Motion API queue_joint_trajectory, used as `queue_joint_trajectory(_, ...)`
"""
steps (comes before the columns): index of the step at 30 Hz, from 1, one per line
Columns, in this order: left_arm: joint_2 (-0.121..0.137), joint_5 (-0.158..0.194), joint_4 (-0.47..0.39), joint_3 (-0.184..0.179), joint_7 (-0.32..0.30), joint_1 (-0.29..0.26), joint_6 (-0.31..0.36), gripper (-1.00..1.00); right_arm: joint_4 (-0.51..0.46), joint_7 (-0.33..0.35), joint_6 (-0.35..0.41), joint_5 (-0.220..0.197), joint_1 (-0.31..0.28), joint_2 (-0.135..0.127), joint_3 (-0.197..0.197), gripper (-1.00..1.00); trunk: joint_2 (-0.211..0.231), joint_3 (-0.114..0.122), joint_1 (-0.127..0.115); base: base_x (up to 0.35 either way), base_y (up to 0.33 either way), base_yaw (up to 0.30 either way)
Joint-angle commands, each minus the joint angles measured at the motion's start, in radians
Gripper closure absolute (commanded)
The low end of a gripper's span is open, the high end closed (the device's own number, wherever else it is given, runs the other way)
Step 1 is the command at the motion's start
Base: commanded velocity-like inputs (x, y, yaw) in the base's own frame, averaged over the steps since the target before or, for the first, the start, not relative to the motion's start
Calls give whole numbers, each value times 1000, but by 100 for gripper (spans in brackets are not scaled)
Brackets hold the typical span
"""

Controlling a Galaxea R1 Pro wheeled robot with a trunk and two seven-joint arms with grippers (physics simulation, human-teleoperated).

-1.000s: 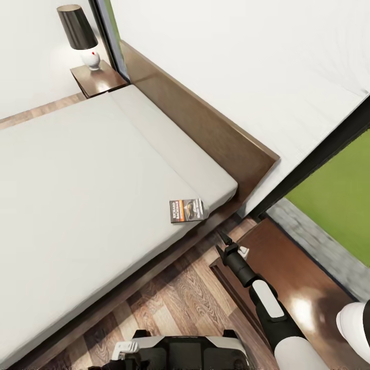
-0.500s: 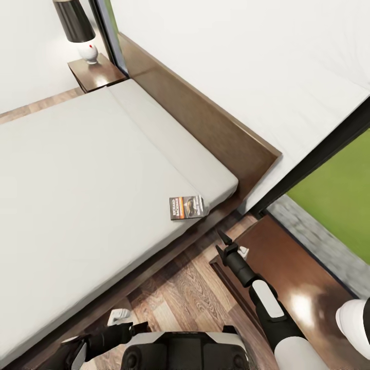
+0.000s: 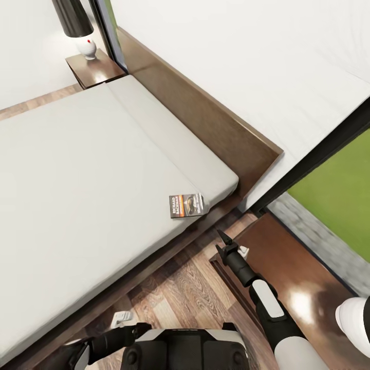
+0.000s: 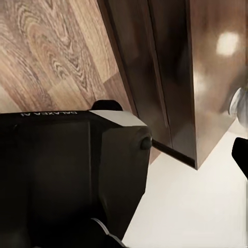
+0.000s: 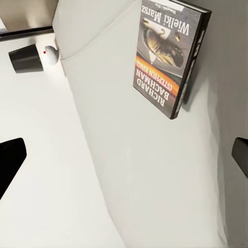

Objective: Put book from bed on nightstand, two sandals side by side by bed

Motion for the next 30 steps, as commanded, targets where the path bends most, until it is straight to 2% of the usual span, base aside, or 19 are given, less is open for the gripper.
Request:
queue_joint_trajectory(1, -2, -5, -1, 9, -7, -1, 10, -100, 0, 1, 9, -7, 0, 1, -4, -100, -1, -1, 1, 0, 0, 0)
queue_joint_trajectory(30, -6, -6, 0, 7, -11, -1, 10, -100, 0, 1, 9, -7, 0, 3, -3, -100, -1, -1, 1, 9, 0, 1)
